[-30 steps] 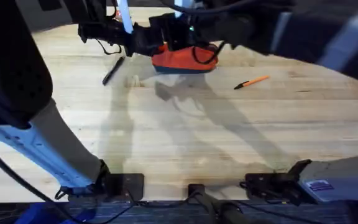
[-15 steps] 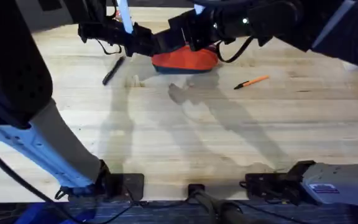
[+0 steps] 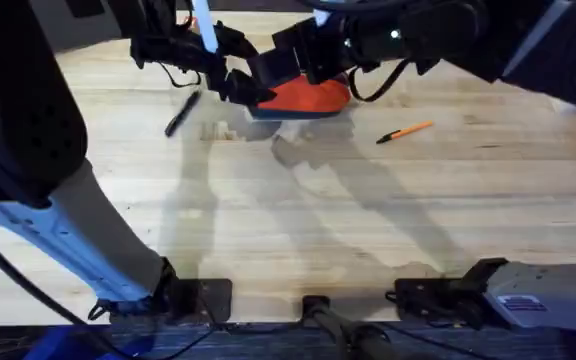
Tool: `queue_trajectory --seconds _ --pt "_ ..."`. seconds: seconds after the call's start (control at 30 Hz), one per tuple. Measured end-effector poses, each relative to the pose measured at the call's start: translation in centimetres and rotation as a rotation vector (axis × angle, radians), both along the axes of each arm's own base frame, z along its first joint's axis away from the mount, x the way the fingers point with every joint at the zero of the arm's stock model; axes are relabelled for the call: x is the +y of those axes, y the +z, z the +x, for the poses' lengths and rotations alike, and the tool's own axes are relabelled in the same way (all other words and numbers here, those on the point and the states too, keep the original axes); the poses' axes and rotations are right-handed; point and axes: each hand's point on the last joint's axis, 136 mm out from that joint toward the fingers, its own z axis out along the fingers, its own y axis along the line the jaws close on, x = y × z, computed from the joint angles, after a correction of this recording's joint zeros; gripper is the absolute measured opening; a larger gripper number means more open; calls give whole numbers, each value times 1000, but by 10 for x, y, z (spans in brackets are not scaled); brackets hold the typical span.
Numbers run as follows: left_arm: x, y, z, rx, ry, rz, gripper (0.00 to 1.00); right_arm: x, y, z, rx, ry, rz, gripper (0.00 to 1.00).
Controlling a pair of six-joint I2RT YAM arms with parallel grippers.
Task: Unzip the bag, pick up the pens from the table one at a time and place them inside, then zip the bag closed.
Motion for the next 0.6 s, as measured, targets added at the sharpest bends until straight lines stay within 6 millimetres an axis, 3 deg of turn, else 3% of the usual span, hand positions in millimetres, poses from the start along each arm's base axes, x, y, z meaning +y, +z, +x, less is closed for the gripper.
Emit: queue_trajectory --seconds 0.4,0.6 --pt "6 -1 -6 76 17 59 993 1 -5 -12 23 89 -47 996" --pt "20 16 -15 149 51 146 993 -22 10 -10 37 106 -103 996"
